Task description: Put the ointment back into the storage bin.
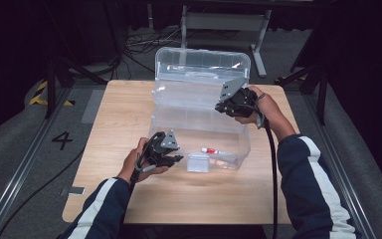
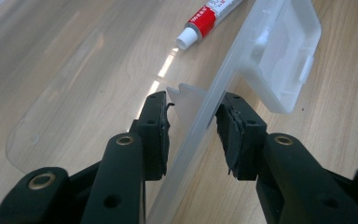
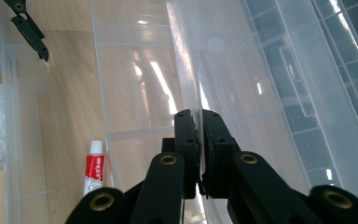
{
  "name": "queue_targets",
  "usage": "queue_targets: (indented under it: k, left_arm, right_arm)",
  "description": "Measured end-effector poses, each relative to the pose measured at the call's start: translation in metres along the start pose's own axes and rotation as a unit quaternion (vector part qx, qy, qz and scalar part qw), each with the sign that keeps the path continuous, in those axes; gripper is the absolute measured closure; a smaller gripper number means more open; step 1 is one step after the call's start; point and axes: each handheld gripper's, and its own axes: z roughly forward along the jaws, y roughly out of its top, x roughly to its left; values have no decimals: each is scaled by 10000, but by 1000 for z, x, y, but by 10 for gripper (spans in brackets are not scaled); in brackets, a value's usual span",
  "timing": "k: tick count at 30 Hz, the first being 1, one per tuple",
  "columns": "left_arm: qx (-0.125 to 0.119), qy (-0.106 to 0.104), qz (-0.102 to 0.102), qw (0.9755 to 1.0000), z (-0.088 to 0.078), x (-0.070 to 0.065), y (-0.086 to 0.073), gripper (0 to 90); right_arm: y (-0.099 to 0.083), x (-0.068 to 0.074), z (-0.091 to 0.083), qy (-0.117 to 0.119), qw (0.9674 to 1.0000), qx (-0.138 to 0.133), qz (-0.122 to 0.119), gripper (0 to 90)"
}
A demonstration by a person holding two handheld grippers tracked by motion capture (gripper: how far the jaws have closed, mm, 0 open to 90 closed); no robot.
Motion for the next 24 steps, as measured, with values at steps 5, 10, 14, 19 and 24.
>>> queue_targets:
  k: [5, 10, 14, 19, 24]
  left_arm:
    - [-11, 7, -2, 10000, 0, 0, 0, 639]
    - [-18, 17, -8, 10000, 0, 0, 0, 637]
    - [-24, 23, -9, 10000, 0, -1, 0, 635]
    - [-31, 33, -24, 10000, 0, -1, 0, 632]
    - [-52, 32, -51, 10000, 0, -1, -1, 630]
  right_arm:
    - [-1, 2, 0, -15, 10000, -23, 2, 869]
    - [-1, 4, -2, 4, 10000, -35, -2, 869]
    - [-1, 5, -2, 16, 10000, -21, -16, 868]
    - [-2, 8, -3, 15, 10000, -9, -29, 866]
    - [-3, 11, -4, 9, 10000, 5, -19, 861]
